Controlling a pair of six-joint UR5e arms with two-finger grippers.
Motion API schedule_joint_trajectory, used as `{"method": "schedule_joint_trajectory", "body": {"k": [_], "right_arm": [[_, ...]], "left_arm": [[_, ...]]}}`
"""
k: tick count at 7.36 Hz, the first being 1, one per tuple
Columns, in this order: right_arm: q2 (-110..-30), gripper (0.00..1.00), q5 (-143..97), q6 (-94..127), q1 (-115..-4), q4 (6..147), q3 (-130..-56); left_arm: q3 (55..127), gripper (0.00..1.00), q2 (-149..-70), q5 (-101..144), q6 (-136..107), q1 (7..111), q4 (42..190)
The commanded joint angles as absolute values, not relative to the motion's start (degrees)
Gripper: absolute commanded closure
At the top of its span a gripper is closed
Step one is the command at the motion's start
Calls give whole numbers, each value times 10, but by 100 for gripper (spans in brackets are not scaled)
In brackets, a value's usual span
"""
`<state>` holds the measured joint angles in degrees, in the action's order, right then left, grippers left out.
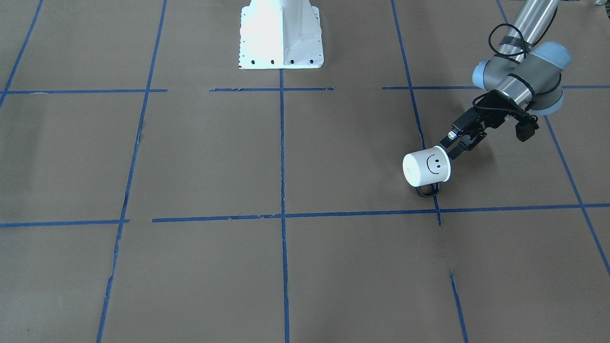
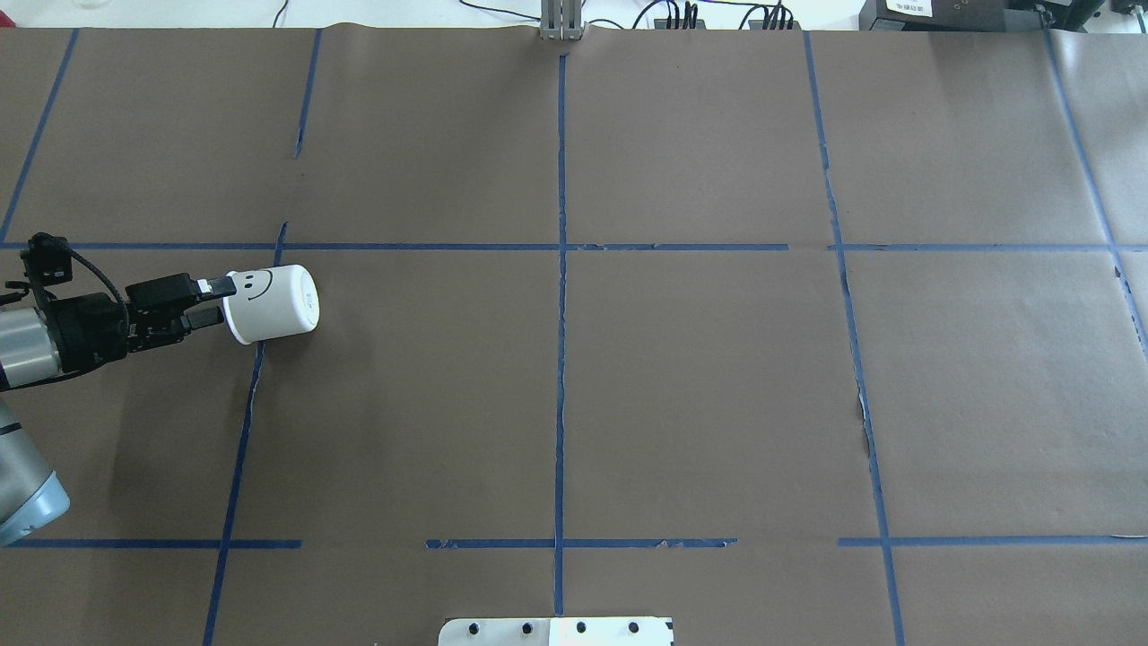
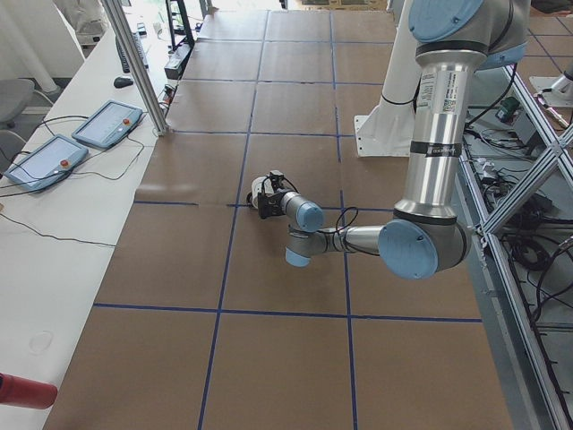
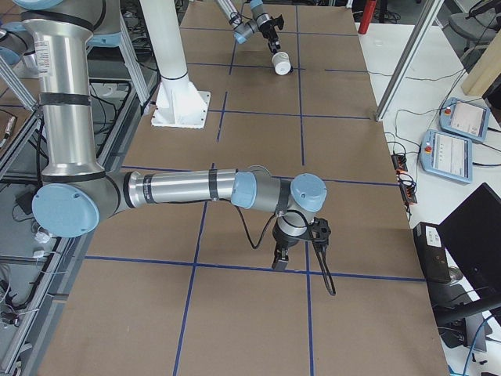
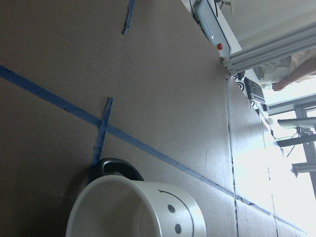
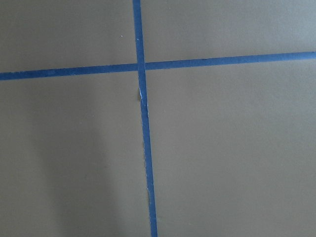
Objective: Flip mug
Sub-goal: 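Close the left gripper on the rim of the white mug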
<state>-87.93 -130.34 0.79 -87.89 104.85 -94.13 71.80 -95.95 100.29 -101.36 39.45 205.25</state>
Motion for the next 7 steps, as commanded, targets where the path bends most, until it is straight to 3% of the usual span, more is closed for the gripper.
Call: {"method": "schedule_joint_trajectory", "body": {"k": [1,3,5,7], "right_arm": [[-879,0,-1303,8,-879,1049,-941],[-880,0,-1303,8,-879,1049,-941],[-879,0,-1303,8,-879,1049,-941],[-879,0,-1303,8,-879,1049,-941]], "left_arm": [[675,19,-990,974,-1038,393,2088],[666,51,-1001,967,-1067,393,2092],[667,100,-1010,966,-1112,394,2091],[669,100,-1023,966,-1124,397,2091]]}}
